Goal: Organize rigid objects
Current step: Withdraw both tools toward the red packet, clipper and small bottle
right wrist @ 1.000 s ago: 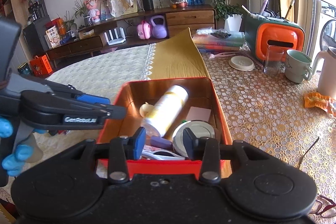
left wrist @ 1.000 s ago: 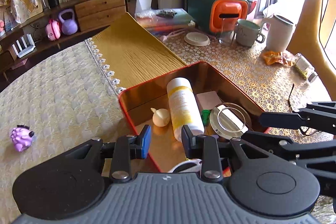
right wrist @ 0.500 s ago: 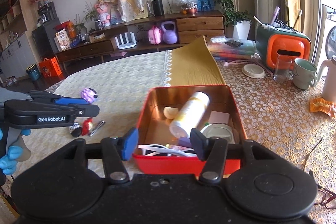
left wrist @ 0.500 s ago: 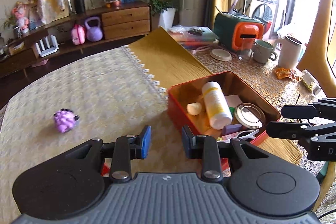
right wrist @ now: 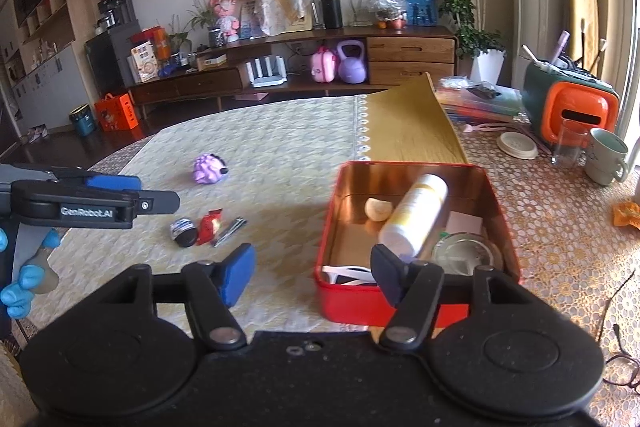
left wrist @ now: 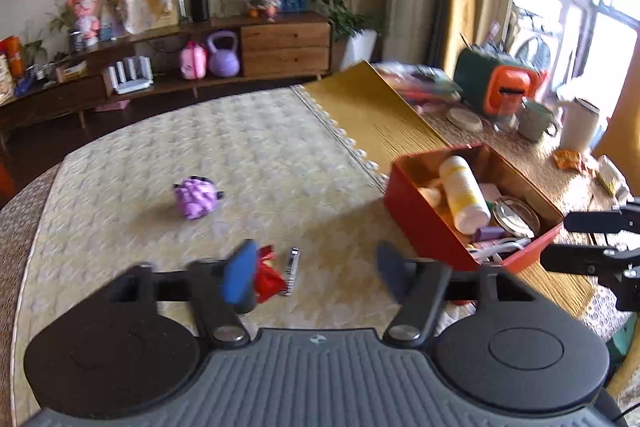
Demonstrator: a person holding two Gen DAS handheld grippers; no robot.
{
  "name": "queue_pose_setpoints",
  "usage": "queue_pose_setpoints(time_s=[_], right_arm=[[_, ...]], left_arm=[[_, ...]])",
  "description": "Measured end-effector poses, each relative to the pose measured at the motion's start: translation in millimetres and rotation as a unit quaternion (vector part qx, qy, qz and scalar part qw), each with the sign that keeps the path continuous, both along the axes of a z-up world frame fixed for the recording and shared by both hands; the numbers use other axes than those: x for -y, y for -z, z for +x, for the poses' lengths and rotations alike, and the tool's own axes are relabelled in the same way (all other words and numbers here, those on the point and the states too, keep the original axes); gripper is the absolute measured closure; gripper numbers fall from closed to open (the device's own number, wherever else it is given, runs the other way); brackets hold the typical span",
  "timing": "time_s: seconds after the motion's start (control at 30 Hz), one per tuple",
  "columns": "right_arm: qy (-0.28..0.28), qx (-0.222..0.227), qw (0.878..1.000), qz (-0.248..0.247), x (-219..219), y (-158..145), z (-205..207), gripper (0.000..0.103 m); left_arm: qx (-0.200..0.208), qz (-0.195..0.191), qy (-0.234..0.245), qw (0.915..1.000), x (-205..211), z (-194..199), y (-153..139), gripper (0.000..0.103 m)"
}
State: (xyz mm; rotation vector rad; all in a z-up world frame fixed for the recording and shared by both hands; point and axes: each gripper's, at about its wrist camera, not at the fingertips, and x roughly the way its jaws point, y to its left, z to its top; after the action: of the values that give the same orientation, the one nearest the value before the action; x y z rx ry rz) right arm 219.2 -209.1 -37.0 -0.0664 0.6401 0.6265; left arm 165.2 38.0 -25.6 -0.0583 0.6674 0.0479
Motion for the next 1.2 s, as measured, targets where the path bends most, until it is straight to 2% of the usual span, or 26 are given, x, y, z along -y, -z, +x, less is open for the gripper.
queue_pose_setpoints(time_s=[0.17, 0.27, 0.4, 0.5, 0.73, 1.2], right_arm=[[-0.018, 0.002, 1.000, 0.007, -14, -1, -7, 0.025], [-0.031, 0.005, 0.999, 0.009, -25, 0, -11, 0.018], [-0.043, 0.012, 0.999, 0.004, -40, 1, -16, 0.001], [-0.044, 0.024, 0.999, -0.003, -52, 4, -18, 0.000], [-0.047, 0.011, 0.999, -0.009, -79, 12, -6, 0.000], [-0.019, -0.012, 0.997, -0.067, -141, 49, 48, 0.001]], left_arm=[[-0.002, -0.003, -0.013, 0.9999, -19, -15, 6, 0.034], [-0.002, -0.004, -0.028, 0.9996, -32, -23, 12, 0.025], [0.000, -0.008, -0.041, 0.9991, -49, -31, 21, 0.022], [0.003, -0.001, -0.049, 0.9988, -57, -33, 28, 0.020], [0.006, -0.003, -0.051, 0.9987, -71, -31, 47, 0.020], [0.004, 0.006, -0.029, 0.9996, -73, 0, 92, 0.020]])
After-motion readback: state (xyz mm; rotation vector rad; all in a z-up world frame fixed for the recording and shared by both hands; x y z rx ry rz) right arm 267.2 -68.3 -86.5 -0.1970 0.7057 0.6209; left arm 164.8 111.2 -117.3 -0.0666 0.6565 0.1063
